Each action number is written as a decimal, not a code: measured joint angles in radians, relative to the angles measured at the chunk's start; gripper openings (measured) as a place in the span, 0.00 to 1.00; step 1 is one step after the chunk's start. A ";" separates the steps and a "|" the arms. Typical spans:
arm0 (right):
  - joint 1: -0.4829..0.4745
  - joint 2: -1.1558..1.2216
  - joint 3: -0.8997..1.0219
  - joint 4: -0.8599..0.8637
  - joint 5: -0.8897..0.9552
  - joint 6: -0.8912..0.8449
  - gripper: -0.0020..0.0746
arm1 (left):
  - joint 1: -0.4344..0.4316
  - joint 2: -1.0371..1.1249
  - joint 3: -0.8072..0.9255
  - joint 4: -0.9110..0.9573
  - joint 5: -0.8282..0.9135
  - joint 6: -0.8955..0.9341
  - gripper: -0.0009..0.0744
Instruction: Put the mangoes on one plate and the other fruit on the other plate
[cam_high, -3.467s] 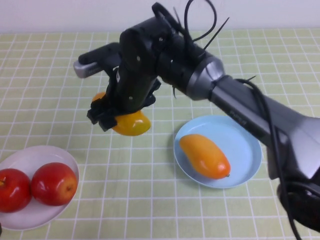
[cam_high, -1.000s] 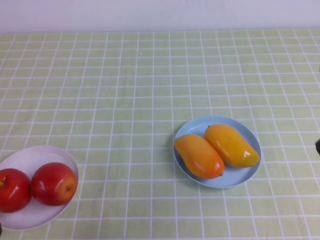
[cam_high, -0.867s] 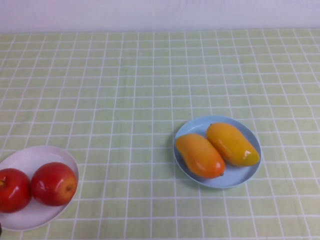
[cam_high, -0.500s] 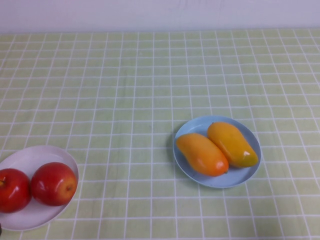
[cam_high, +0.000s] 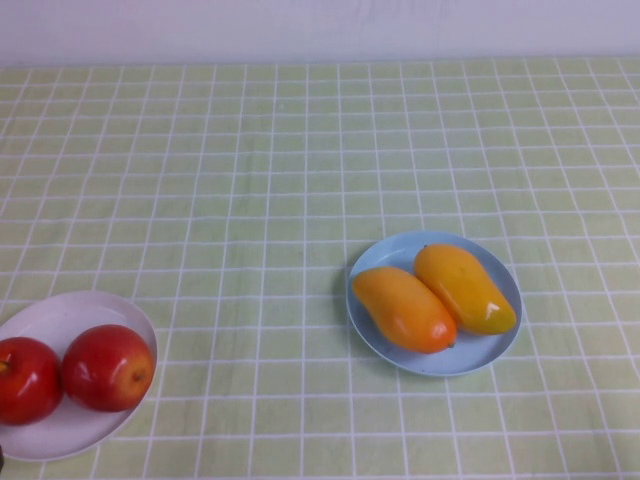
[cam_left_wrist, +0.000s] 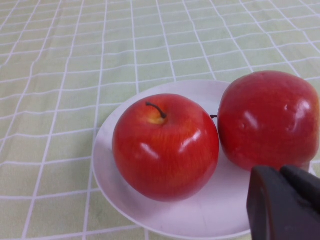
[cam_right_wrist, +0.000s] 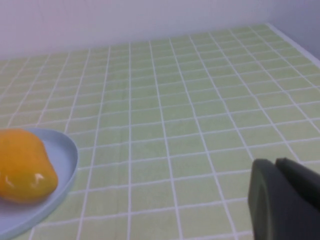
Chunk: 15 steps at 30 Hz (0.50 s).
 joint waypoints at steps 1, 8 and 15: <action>0.000 -0.018 0.000 0.000 0.030 -0.014 0.01 | 0.000 0.000 0.000 0.000 0.000 0.000 0.01; 0.032 -0.037 0.003 0.000 0.144 -0.067 0.01 | 0.000 0.000 0.000 0.000 0.000 0.000 0.01; 0.032 -0.037 0.003 0.000 0.153 -0.116 0.01 | 0.000 0.000 0.000 0.000 0.000 0.000 0.01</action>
